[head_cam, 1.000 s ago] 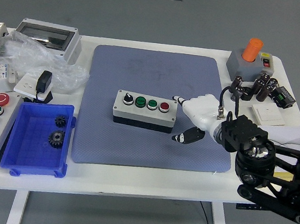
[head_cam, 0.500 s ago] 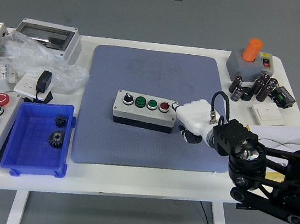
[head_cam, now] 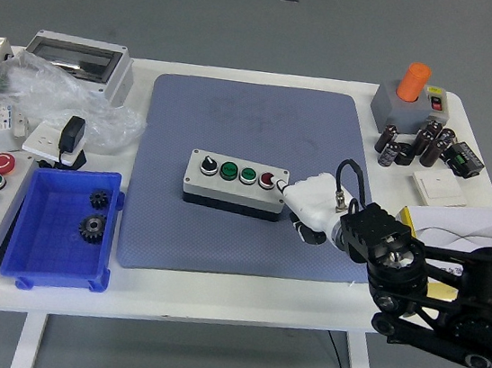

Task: Pick up the button,place it on the desk,press the button,press the button

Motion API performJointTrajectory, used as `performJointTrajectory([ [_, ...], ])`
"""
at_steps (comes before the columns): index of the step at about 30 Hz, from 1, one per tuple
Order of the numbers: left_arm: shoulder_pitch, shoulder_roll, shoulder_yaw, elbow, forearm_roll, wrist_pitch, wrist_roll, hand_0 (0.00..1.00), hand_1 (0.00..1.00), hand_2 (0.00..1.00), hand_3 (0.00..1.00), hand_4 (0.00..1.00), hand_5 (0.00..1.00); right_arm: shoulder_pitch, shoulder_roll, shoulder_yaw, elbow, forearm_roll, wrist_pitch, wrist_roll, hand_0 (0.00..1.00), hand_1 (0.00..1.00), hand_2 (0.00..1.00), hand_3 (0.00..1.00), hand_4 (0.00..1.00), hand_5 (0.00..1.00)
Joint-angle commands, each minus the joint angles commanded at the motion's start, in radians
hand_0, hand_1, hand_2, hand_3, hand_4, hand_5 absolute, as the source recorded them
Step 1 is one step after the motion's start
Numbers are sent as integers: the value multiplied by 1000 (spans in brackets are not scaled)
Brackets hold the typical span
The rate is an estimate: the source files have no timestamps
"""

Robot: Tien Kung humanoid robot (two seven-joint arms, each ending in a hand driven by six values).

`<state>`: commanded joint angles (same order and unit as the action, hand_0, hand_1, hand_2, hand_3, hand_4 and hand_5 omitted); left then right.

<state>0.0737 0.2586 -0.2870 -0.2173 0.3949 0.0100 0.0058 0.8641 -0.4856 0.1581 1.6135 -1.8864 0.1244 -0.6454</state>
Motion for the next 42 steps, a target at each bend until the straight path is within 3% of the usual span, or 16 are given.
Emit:
performJointTrajectory([
  [5, 0, -1, -2, 0, 2, 0, 0, 604, 668, 597, 624, 751, 391, -8, -19, 51, 24, -1, -45, 17, 263, 415, 274, 952, 317, 2],
  [14, 0, -6, -2, 0, 0, 2, 4, 604, 668, 597, 624, 752, 386, -87, -92, 247, 111, 37, -153, 101, 264, 413, 274, 943, 325, 2],
  [15, 0, -6, -1, 0, 0, 3, 4, 604, 668, 597, 624, 751, 384, -97, -93, 268, 112, 35, -165, 109, 227, 398, 277, 914, 513, 155],
  [20, -4, -9, 12, -1, -2, 6, 11, 604, 668, 597, 624, 751, 384, -148, -57, 377, 74, 39, -264, 194, 227, 398, 277, 914, 513, 155],
  [21, -5, -9, 14, -1, 0, 8, 14, 605, 668, 597, 623, 752, 385, -161, -42, 402, 56, 49, -294, 221, 209, 366, 284, 840, 755, 195],
  [26, -18, -7, 13, -3, 12, 13, 24, 605, 668, 597, 623, 752, 385, -231, 22, 517, -43, 174, -447, 378, 209, 366, 284, 840, 755, 195],
  [27, -19, -7, 13, -3, 14, 14, 25, 605, 668, 597, 624, 753, 382, -242, 30, 537, -61, 205, -474, 413, 494, 664, 768, 917, 998, 564],
  [32, -23, -7, 19, -3, 15, 14, 33, 605, 668, 597, 624, 753, 382, -322, 57, 628, -165, 400, -595, 608, 494, 664, 768, 917, 998, 564],
  [33, -23, -7, 20, -3, 15, 13, 34, 606, 668, 596, 625, 750, 383, -334, 61, 636, -180, 436, -604, 644, 808, 819, 903, 957, 998, 729],
  [38, -22, -5, 29, -3, 9, 9, 36, 606, 668, 596, 625, 750, 383, -383, 74, 663, -213, 627, -572, 834, 808, 819, 903, 957, 998, 729],
  [39, -23, -4, 31, -3, 8, 8, 35, 608, 668, 596, 624, 750, 382, -389, 75, 667, -216, 663, -560, 870, 873, 849, 914, 939, 998, 880],
  [42, -23, -1, 38, -3, 5, 5, 35, 608, 668, 596, 624, 750, 382, -404, 76, 675, -218, 771, -528, 976, 873, 849, 914, 939, 998, 880],
])
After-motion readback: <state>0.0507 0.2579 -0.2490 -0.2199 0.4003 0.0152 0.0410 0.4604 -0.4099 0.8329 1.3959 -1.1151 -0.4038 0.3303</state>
